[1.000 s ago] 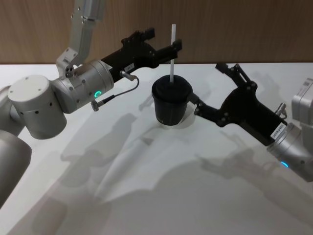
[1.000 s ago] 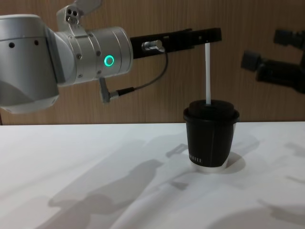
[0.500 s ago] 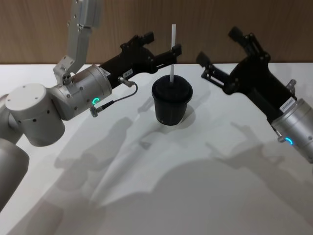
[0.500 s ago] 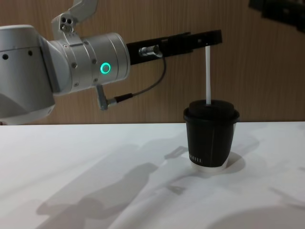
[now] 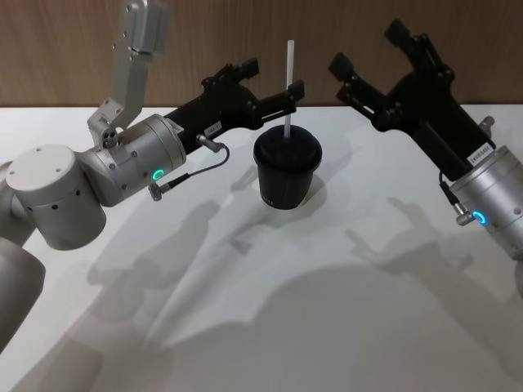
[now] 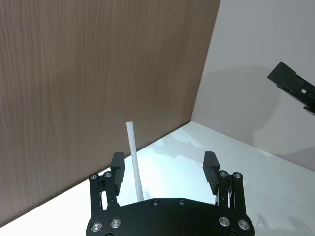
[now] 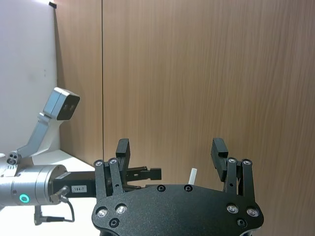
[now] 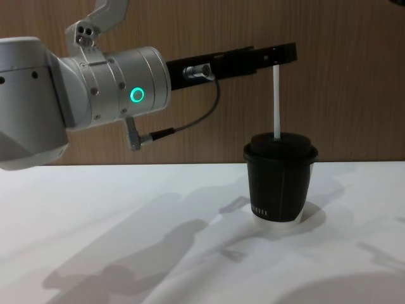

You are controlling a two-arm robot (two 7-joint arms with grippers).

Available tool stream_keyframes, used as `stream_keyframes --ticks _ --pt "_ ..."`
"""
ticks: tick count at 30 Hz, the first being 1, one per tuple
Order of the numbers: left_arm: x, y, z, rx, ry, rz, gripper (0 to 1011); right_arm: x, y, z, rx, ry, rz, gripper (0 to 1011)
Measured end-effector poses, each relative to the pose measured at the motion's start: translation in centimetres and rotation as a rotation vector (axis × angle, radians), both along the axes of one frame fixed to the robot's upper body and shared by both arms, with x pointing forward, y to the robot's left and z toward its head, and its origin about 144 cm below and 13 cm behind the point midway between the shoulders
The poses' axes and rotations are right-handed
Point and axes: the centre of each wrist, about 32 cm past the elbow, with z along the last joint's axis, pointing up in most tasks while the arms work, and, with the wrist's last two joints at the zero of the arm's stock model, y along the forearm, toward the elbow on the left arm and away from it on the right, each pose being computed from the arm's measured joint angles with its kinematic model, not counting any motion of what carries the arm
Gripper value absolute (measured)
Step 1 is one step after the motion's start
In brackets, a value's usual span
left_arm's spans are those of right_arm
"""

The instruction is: Pick up the straw with one hand, pass it to the other hand, and insert it into the cup.

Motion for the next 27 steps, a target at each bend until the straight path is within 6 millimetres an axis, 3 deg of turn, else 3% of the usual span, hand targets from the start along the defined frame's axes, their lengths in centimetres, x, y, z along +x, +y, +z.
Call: stream_keyframes --ticks 27 --pt "-0.2 0.08 -0.09 0.004 -0.003 -0.006 1003 -0.09 0.65 0.5 0.035 0.024 0.004 1001"
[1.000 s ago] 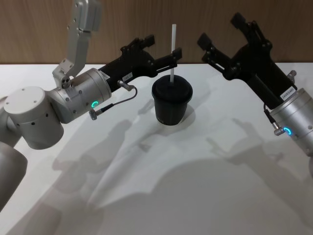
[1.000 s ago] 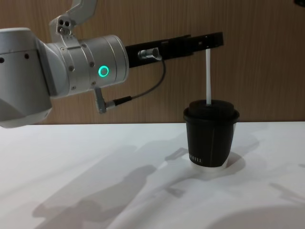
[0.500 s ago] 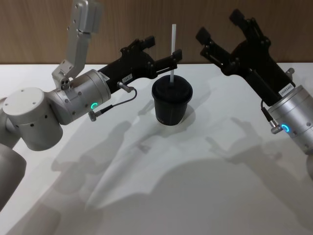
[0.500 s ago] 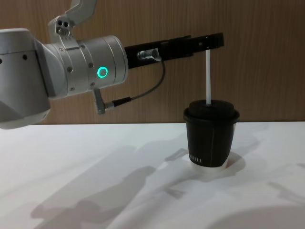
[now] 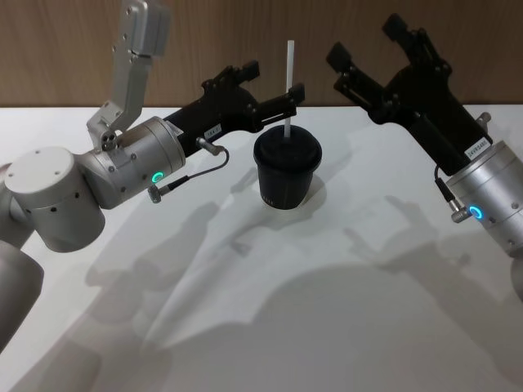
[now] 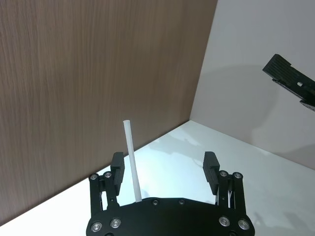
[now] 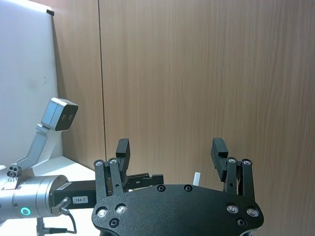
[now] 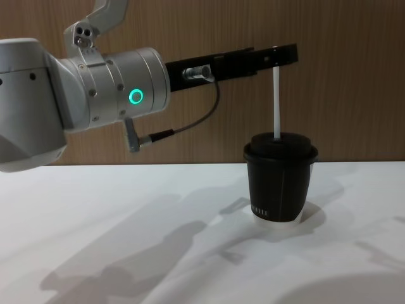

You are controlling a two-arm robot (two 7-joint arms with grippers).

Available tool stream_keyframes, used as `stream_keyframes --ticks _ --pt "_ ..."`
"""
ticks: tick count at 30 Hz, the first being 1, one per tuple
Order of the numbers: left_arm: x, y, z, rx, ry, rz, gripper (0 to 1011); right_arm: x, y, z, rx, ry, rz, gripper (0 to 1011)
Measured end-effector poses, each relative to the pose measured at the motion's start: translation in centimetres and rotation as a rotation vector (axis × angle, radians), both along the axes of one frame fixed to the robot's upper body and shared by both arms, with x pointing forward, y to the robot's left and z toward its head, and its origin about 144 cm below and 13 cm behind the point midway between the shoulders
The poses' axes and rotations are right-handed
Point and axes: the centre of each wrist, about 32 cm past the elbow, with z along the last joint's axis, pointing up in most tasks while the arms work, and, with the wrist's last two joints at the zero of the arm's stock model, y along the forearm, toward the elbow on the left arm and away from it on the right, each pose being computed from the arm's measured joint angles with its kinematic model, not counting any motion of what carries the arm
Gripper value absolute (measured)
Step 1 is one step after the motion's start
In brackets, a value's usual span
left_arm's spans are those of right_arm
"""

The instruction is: Pick up the straw with one hand, pass it to the other hand, and insert it into the cup.

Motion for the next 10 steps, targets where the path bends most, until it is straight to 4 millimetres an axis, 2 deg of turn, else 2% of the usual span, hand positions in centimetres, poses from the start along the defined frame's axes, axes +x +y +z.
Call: stream_keyframes --ticks 10 --pt "-0.02 0.02 -0.01 0.001 0.0 0.0 1003 -0.01 0.05 0.05 0.003 0.001 0.001 1001"
